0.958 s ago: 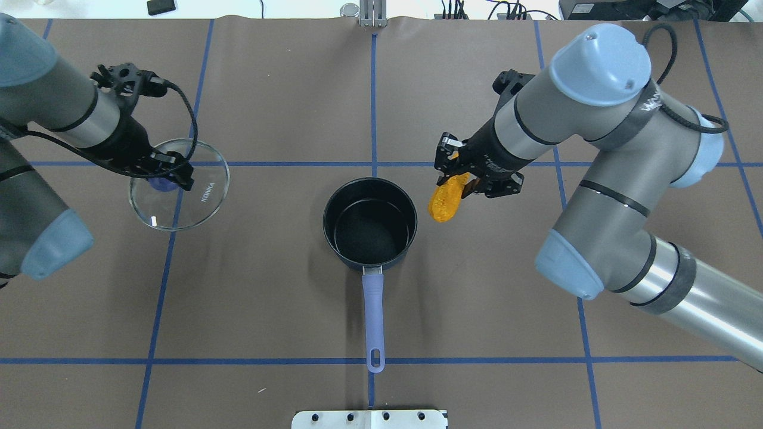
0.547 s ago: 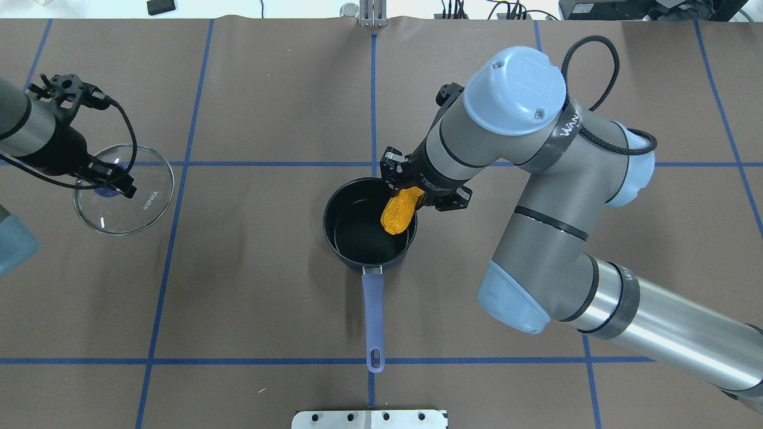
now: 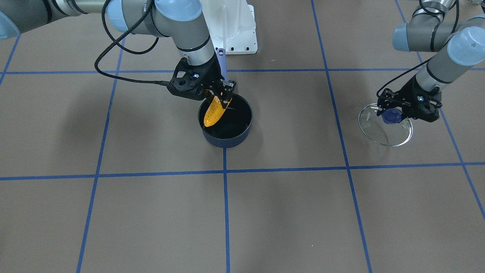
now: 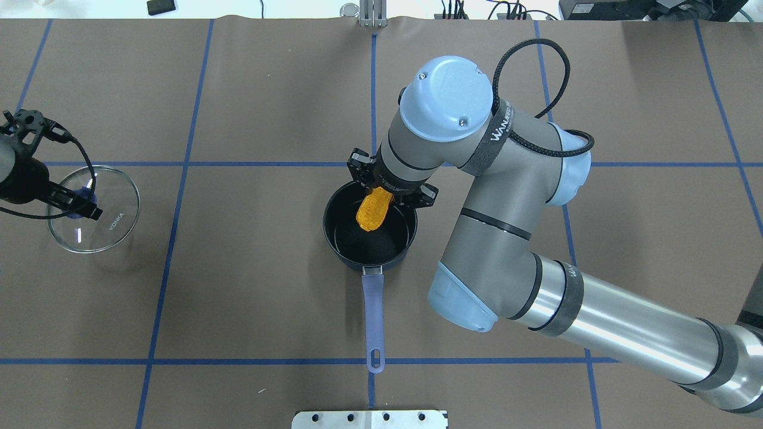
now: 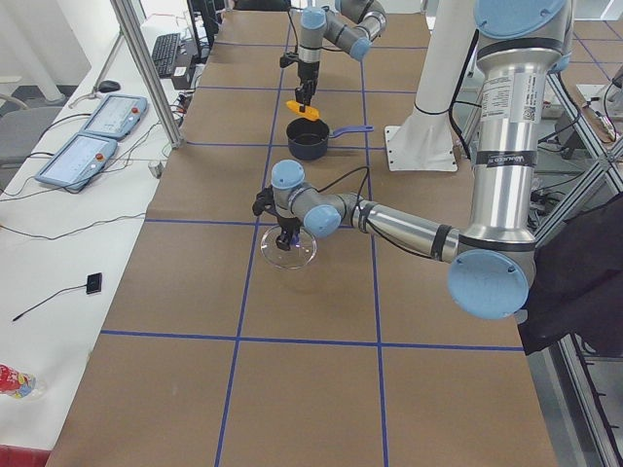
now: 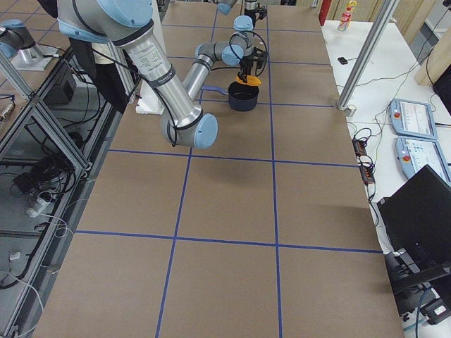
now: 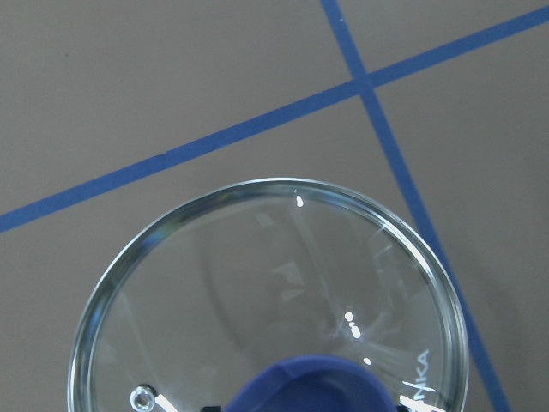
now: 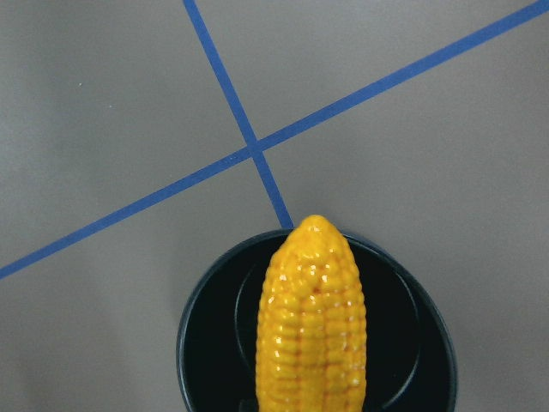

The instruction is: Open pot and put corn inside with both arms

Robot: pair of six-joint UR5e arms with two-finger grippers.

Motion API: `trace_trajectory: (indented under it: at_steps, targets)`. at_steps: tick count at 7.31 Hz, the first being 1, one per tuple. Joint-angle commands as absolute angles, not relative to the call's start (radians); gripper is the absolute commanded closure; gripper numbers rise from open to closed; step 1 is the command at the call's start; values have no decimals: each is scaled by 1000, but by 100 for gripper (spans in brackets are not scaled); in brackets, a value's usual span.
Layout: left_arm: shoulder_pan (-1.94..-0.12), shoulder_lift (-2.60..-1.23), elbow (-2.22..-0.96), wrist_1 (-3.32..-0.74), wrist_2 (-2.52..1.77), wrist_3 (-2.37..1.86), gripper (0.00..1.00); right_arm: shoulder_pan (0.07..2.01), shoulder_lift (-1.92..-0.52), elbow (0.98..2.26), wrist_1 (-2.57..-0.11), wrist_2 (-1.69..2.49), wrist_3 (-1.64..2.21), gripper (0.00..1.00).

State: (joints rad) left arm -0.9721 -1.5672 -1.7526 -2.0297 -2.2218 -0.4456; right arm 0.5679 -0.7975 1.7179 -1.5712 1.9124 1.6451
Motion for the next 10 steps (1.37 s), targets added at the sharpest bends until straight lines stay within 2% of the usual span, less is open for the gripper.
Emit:
trace_trajectory:
  at_steps: [1,6,7,8,10]
  targets:
    - [-973,-1508,-1738,-2111,-2223,-446,51,549,-793,1674,-1566,1888,1640,79]
    - [-960,-1528,-1675,-2111,-2220,-454,49,526,-795,1657,-1563,1859,1638,79]
    - [-960,-1531,-1674,-2111,-2220,-454,46,519,-795,1655,-1563,1859,1638,79]
    - [-960,-1531,-1675,-2111,-2220,-456,38,509,-796,1655,-1563,1858,1638,79]
    - [-960,-1531,-1672,-2109,-2217,-457,36,494,-798,1655,-1548,1833,1640,78]
